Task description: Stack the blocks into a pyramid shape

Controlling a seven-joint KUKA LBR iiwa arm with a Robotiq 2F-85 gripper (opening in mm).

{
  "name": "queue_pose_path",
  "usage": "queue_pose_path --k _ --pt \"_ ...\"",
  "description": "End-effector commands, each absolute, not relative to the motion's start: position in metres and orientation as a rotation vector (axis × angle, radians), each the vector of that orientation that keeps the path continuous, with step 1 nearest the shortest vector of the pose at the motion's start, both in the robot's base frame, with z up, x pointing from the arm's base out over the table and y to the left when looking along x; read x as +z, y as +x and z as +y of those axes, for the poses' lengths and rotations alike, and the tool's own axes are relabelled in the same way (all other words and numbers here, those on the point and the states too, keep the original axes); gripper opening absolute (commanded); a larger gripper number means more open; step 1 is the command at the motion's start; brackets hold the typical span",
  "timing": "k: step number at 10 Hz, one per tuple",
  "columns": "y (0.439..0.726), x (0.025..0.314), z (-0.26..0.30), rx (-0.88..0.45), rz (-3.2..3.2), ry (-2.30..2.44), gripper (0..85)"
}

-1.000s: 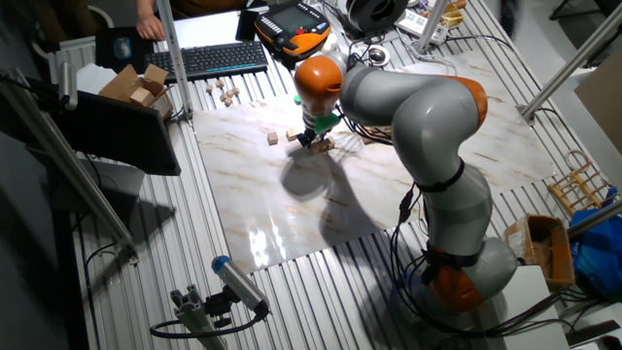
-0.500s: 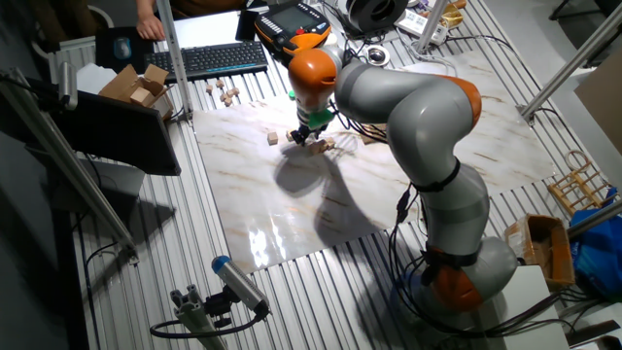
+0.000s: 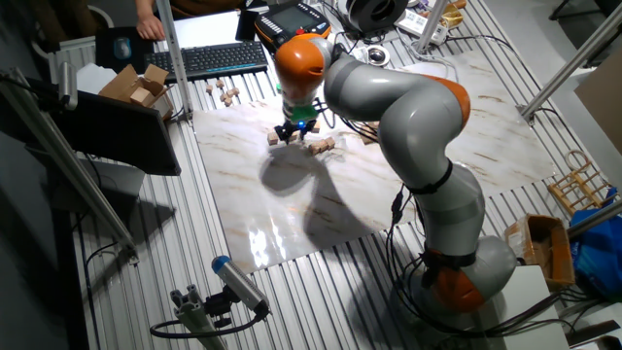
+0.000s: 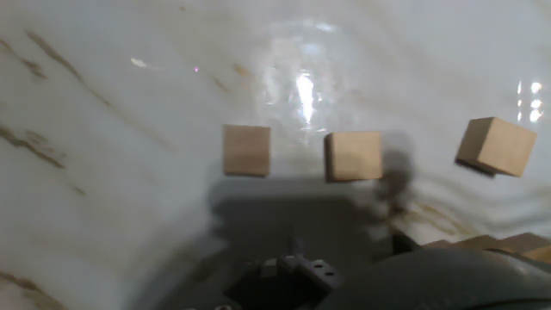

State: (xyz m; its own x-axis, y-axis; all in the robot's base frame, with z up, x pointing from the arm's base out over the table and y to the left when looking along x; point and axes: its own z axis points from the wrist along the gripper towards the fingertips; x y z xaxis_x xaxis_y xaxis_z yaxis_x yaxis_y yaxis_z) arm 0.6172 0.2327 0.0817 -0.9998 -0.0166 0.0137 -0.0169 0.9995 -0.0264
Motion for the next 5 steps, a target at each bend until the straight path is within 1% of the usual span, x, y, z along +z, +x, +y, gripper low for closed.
queue_pose_path --k 1,3,5 --pt "0.618 0.082 0.252 0.036 -3.128 -0.009 51.0" --pt "0.622 0.076 0.267 0.024 -3.143 -0.062 51.0" --pt "0.63 0.067 0.27 -0.034 -3.153 -0.077 51.0"
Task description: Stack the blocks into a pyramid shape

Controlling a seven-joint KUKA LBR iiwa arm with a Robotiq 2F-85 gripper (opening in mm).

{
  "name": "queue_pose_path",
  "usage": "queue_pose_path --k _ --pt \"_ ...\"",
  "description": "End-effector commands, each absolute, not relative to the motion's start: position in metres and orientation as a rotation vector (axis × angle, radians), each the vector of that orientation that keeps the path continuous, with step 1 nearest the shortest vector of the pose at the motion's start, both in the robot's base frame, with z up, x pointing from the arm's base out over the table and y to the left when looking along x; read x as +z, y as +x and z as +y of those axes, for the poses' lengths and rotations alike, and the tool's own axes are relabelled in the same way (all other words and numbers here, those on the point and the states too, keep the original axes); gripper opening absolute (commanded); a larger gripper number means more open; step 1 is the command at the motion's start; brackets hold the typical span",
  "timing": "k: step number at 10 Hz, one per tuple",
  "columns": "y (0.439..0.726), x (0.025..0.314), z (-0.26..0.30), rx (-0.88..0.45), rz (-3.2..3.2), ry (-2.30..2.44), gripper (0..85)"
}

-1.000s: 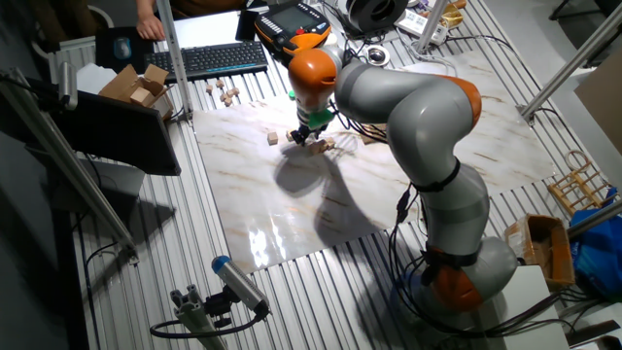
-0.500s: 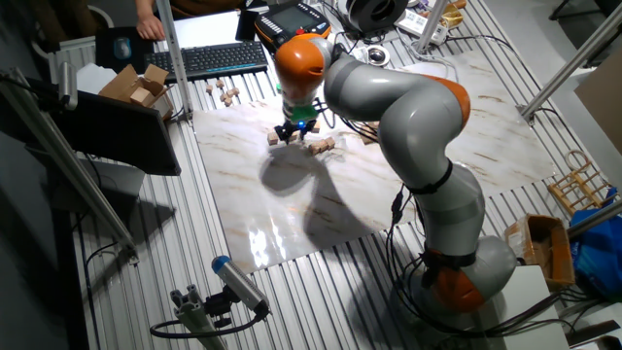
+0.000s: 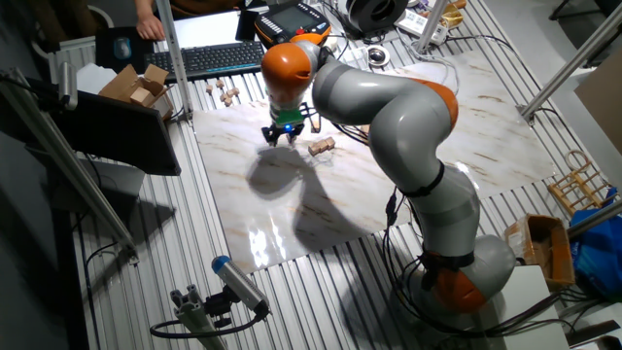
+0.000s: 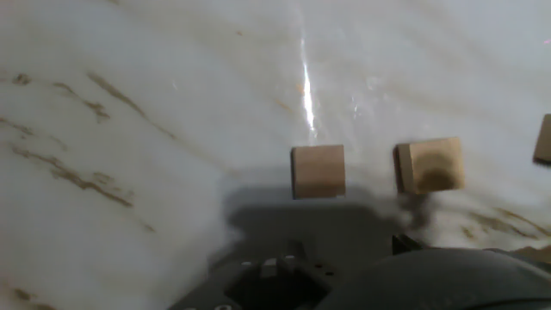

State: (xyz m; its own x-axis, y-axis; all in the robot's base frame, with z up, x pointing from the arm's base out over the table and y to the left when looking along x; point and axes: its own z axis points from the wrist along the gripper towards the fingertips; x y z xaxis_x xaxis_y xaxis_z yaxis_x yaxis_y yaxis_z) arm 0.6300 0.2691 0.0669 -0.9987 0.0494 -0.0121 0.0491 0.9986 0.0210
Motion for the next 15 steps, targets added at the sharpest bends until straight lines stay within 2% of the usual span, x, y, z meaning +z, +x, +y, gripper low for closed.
queue_pose_path --k 1,8,12,15 --pt "0.633 0.064 0.27 0.032 3.113 0.081 51.0" --pt "0.631 0.062 0.271 -0.019 3.124 0.021 51.0" --pt "0.631 0.062 0.271 0.015 3.149 -0.035 51.0" --pt "0.648 0.056 0.282 -0.015 3.132 -0.042 51.0"
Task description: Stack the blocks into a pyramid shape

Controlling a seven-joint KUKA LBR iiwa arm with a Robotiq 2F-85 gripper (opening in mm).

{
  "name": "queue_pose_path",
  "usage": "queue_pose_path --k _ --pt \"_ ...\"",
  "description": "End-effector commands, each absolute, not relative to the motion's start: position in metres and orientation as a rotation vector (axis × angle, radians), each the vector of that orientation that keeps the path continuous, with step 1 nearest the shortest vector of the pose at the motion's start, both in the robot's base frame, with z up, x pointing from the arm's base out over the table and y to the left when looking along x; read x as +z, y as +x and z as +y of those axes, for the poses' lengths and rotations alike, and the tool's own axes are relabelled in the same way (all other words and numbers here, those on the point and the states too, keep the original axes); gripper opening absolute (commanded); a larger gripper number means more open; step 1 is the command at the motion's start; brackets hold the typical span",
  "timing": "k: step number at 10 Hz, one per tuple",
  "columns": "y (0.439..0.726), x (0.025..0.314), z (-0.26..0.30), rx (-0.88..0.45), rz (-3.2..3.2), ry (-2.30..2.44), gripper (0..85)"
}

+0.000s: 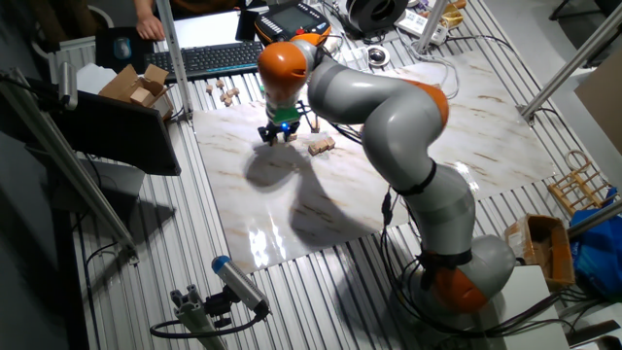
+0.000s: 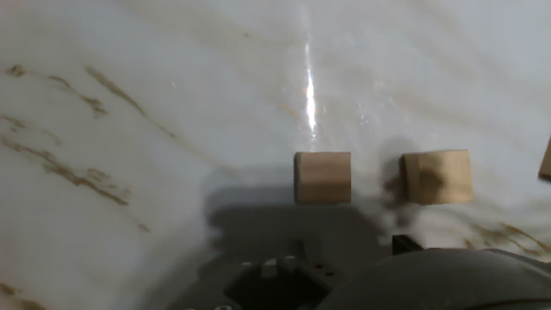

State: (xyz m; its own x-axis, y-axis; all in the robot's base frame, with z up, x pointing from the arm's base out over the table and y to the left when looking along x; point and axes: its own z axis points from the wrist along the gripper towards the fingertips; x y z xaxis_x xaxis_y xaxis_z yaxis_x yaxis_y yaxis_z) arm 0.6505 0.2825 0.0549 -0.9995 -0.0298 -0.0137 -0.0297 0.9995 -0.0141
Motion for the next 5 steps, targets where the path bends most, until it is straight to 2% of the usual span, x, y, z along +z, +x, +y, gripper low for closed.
queue_pose_path --k 1,5 --pt "0.654 0.052 0.283 -0.029 3.122 -0.056 51.0" --pt "0.67 0.035 0.287 -0.027 3.096 -0.051 51.0"
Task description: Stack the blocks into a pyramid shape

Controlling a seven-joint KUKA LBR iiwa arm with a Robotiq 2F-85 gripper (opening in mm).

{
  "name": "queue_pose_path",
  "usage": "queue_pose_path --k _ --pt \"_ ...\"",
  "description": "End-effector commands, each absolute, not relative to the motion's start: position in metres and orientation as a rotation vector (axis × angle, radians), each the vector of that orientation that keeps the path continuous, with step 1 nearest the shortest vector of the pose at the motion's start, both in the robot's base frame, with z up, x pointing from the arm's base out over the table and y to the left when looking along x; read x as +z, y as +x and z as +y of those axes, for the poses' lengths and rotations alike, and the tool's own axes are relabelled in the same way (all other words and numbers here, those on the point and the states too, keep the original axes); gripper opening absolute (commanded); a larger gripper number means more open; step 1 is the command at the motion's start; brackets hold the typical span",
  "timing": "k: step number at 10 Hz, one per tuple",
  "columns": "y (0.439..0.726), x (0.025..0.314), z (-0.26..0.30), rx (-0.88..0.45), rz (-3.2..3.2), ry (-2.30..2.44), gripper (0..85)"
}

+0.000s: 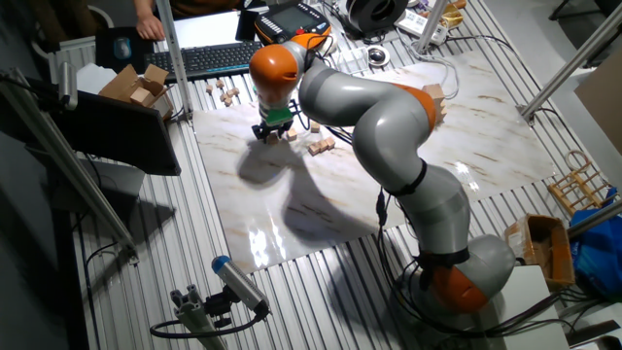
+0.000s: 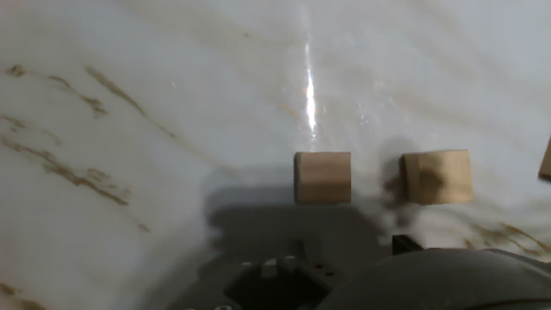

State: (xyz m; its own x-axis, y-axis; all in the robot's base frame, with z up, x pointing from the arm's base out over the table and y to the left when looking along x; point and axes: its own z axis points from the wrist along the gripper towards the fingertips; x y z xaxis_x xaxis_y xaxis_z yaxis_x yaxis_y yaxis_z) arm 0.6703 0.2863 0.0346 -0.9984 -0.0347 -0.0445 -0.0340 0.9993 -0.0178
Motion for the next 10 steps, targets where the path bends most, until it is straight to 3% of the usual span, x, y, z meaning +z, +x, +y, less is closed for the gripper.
queue_pose_path --k 1,5,8,10 --pt "0.671 0.0334 0.2837 -0.022 3.095 -0.056 51.0" --pt "0.6701 0.0327 0.2806 -0.02 3.101 -0.051 51.0" --pt "0.6696 0.0333 0.2804 -0.006 3.106 -0.094 0.0" --pt "0.6646 0.0385 0.2802 -0.008 3.131 -0.123 0.0"
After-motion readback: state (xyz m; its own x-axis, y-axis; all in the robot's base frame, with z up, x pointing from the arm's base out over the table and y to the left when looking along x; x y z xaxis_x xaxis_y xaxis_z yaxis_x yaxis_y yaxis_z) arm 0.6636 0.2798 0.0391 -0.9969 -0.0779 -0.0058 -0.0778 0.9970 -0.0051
